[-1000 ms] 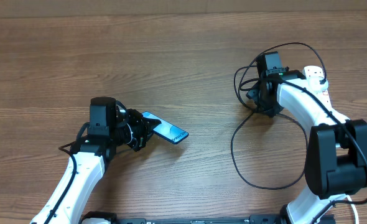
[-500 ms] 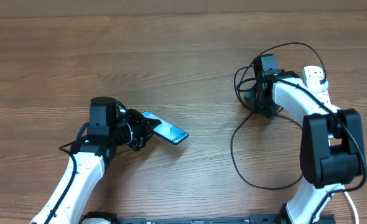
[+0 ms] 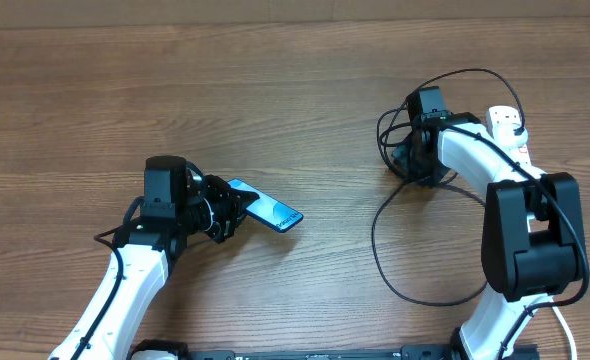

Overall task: Plug charger to phone and switch on socket
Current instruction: 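Move the right gripper to the black cable's USB-C end and grasp it, then carry the USB-C plug with the right gripper toward the phone's bottom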

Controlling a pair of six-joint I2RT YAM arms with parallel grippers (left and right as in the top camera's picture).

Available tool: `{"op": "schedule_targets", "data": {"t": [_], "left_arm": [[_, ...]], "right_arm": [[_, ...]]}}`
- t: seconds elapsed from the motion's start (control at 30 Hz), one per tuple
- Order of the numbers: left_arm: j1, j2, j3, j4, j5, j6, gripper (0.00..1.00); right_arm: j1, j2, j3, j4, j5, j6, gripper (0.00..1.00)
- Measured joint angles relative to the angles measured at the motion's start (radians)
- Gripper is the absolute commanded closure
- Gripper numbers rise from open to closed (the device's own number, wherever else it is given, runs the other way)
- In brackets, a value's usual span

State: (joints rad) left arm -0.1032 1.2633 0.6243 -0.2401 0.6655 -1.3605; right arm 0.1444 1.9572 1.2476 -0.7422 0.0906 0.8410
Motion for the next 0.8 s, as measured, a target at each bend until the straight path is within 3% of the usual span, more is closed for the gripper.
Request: {"op": "schedule_targets", "data": {"t": [0.07,0.2,0.5,0.8], "left_arm": [[0.0,0.0,0.0,0.0,0.0,0.0,0.95],[0.0,0.0,0.0,0.0,0.011,0.011,0.96],[0.056,0.0,0.0,0.006,0.12,0.144,0.96],[0.257,0.0,0.0,0.022,0.256,0.267,0.96]], "right_arm": [[0.0,0.001,0.0,0.035,-0.014,-0.007,0.9],[0.0,0.011,0.0,0.131,-0.033,-0.064,0.96],[0.0,0.007,0.121,0.027,-0.079,-0.187,0.96],[0.079,-0.074,0.153,-0.1,-0.352,-0.347,0.96]]}}
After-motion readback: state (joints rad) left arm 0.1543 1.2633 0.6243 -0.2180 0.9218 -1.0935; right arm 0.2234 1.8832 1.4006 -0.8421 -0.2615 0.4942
